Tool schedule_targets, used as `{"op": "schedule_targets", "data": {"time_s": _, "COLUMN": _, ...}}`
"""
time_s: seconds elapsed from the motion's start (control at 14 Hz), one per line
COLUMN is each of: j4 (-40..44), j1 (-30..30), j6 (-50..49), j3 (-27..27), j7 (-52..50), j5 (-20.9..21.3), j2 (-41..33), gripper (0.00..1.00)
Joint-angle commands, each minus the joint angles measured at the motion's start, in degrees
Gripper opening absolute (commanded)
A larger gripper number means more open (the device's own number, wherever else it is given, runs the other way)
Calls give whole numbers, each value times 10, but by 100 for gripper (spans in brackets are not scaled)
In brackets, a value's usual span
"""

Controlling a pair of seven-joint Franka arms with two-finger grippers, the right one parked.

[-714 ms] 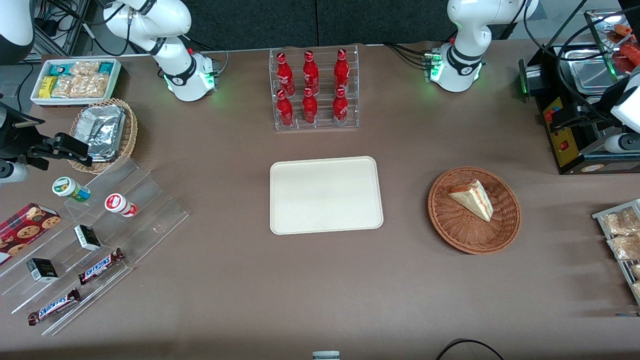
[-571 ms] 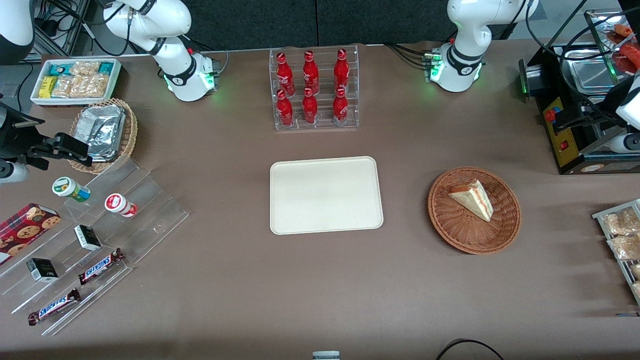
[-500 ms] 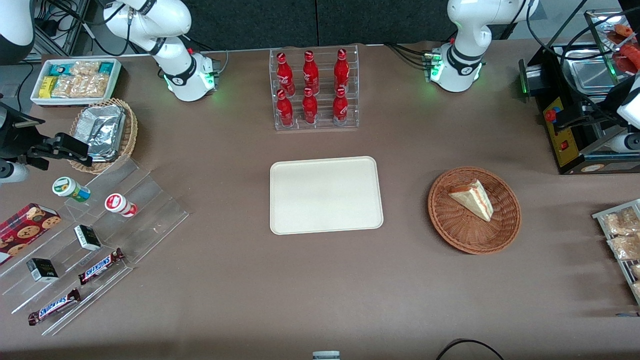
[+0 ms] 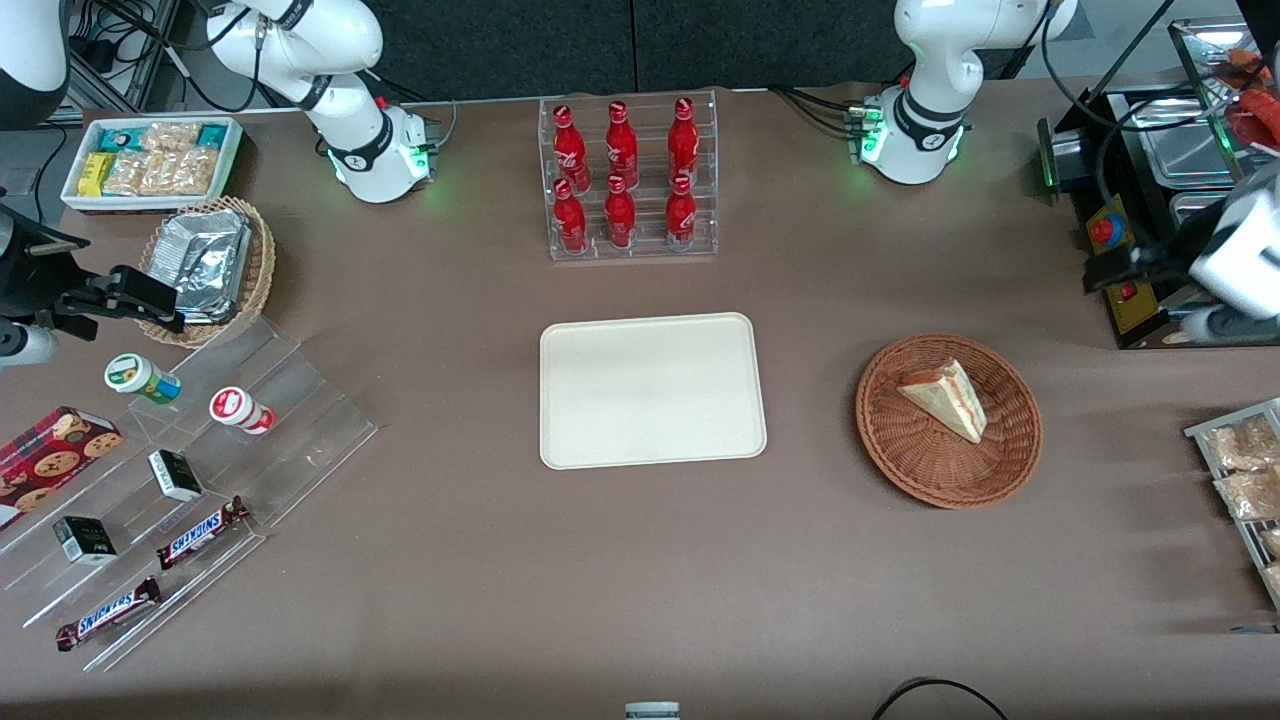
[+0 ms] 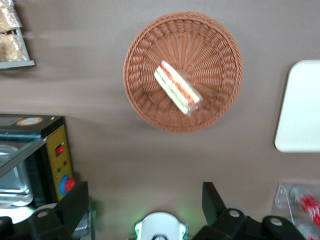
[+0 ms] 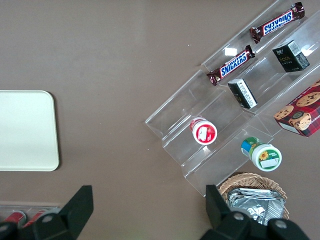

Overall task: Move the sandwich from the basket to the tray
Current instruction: 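Move the left gripper down over the wrapped sandwich in the wicker basket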

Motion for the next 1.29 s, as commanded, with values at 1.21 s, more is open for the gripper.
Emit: {"op": "schedule_targets", "data": {"time_s": 1.21, "j4": -370, "j1": -58, "j6": 526, "j3": 0, "j7": -450, "j5": -2, "j2": 44, "gripper": 100}}
